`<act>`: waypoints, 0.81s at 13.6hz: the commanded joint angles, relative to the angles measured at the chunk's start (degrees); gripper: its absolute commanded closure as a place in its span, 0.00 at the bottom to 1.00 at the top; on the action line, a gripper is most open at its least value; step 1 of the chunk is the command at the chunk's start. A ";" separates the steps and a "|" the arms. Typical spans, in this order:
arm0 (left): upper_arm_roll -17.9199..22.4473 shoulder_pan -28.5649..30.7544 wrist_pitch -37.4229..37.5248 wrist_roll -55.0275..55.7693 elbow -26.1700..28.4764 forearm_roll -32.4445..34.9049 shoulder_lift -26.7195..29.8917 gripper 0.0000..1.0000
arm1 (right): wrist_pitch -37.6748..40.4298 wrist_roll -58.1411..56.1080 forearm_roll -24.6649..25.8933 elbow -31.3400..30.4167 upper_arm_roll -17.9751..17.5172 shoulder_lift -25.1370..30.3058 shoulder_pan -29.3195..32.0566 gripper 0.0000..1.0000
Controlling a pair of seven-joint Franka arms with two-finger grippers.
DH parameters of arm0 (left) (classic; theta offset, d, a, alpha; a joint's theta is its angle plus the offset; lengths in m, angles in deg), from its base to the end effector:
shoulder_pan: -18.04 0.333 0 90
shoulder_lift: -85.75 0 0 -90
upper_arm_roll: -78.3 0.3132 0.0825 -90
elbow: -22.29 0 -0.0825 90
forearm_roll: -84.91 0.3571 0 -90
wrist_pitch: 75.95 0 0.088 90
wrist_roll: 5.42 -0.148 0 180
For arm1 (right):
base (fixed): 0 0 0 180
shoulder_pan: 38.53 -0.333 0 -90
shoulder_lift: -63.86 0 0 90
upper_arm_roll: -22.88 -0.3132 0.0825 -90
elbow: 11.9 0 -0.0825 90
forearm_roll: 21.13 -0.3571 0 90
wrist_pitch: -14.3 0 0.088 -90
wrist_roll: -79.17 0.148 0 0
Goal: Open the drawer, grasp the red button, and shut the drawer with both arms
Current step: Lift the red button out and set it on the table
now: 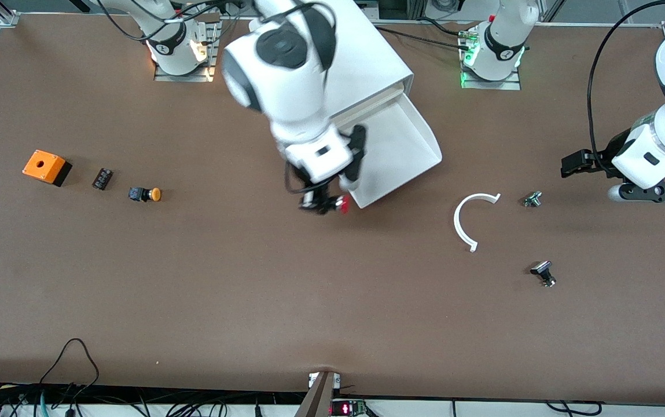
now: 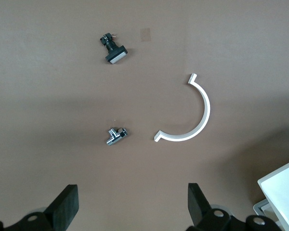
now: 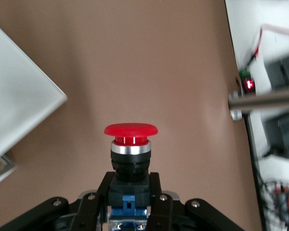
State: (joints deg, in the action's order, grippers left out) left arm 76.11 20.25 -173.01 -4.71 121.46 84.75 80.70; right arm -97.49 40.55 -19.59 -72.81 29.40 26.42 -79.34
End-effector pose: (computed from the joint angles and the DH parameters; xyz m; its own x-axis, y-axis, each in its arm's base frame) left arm 0.5450 0.0004 0.4722 0.9921 0.0128 -0.1246 0.0135 -0.9999 0.0045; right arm 0.5995 0.4353 0.4401 0.2415 0.9626 0.1233 0.9390 -0.2638 0.2208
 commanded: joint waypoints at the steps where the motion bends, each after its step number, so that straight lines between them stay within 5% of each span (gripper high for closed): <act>1: -0.01 -0.27 1.88 0.78 -2.05 1.47 -0.83 0.00 | -0.53 4.50 -0.14 -8.77 -0.46 3.34 4.58 0.78; 11: -2.47 -0.89 6.62 1.92 -3.28 2.53 -1.71 0.00 | -14.84 -2.23 0.13 -33.54 -0.55 3.69 17.95 0.78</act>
State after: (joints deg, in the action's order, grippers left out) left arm 74.11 19.80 -169.43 -3.87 120.65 85.21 79.82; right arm -107.84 41.30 -19.57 -98.24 29.87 27.12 -62.70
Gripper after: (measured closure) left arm 0.000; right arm 0.665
